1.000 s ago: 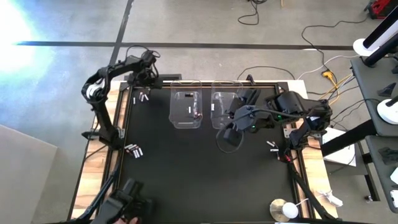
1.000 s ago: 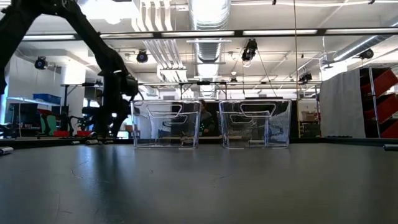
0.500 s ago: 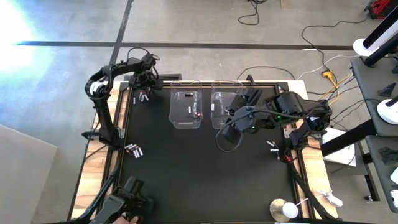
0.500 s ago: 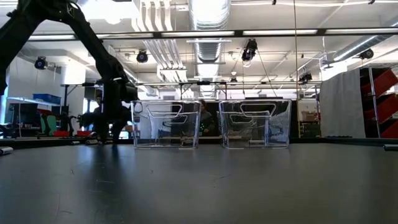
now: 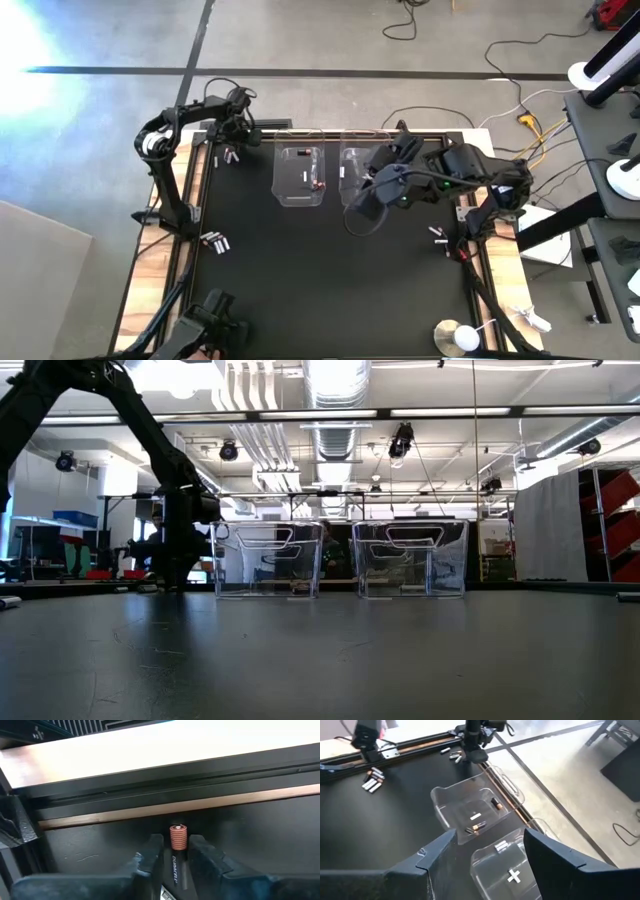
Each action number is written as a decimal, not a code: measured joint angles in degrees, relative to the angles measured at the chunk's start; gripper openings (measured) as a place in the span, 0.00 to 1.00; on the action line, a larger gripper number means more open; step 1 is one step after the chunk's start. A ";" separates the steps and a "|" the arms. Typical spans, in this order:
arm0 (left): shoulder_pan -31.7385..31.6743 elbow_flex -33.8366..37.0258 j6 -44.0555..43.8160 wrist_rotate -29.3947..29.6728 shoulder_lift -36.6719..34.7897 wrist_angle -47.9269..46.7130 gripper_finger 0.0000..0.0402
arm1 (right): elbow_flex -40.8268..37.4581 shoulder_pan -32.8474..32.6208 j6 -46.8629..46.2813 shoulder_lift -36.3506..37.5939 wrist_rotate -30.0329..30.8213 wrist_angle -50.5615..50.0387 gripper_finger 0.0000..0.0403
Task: Sort batteries
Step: Put the black battery into the left transparent bin
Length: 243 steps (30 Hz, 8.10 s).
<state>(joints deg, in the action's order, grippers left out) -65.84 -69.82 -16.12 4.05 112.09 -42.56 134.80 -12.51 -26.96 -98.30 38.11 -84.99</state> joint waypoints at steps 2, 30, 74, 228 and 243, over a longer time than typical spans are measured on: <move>0.00 0.04 -0.35 -0.12 0.02 0.14 0.14 | 0.00 0.97 0.67 0.00 -0.39 0.00 0.55; 2.33 0.35 5.61 -8.19 -25.15 3.22 0.02 | -0.02 6.00 11.77 1.11 -1.08 0.58 0.54; 30.12 -19.52 30.18 -14.93 2.29 -6.22 0.03 | -0.02 7.91 11.32 1.11 -2.50 2.14 0.54; -2.34 -10.38 -20.64 4.86 4.98 -17.53 0.38 | -35.17 -5.11 -24.52 17.77 2.17 -4.48 0.54; -2.14 -14.13 -13.70 4.25 4.72 -17.93 0.39 | -35.47 -5.11 -23.45 17.84 3.97 -4.29 0.54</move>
<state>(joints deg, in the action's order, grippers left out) -67.99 -83.95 -29.82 8.30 116.81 -60.50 99.33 -17.63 -50.41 -80.47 42.09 -89.28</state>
